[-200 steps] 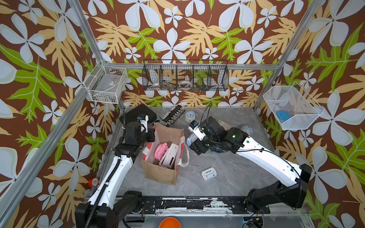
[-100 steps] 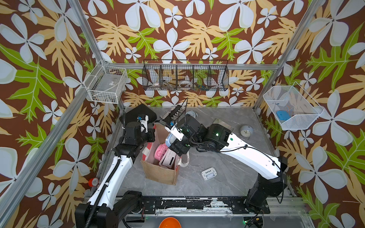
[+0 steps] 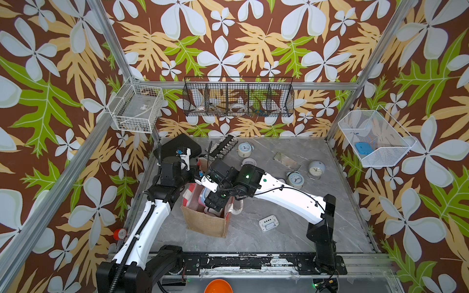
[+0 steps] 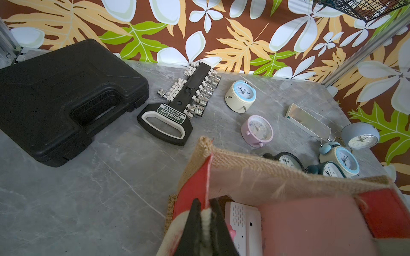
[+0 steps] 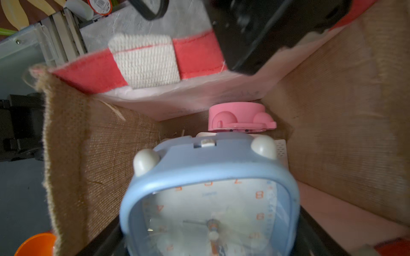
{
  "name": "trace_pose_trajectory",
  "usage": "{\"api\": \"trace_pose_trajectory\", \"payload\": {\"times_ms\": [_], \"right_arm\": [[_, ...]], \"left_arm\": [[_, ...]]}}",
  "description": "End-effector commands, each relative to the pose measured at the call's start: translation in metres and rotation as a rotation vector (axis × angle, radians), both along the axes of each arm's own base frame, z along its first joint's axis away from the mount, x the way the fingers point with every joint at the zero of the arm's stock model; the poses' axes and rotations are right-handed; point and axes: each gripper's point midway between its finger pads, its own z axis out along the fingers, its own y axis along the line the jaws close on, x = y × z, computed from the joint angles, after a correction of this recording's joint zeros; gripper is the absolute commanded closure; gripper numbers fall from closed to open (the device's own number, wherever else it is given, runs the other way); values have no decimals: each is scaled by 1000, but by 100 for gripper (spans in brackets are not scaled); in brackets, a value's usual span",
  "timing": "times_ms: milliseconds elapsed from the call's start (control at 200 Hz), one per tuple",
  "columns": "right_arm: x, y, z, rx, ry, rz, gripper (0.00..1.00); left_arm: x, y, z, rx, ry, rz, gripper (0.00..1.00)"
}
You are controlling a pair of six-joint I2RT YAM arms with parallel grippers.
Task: Put the alarm clock into the canvas bag
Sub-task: Place the alarm at the canvas bag.
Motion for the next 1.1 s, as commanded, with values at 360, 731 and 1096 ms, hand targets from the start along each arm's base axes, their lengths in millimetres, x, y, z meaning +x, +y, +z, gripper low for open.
{"api": "trace_pose_trajectory", "payload": {"times_ms": [360, 731, 1096], "right_arm": [[-30, -17, -81, -169, 169, 74, 22], [-39, -17, -122, -255, 241, 114, 20], [-38, -21, -139, -308, 246, 118, 5]], "left_arm": [[2, 2, 7, 6, -25, 6, 100], [2, 2, 7, 6, -24, 6, 100], [2, 2, 7, 6, -25, 5, 100]]}}
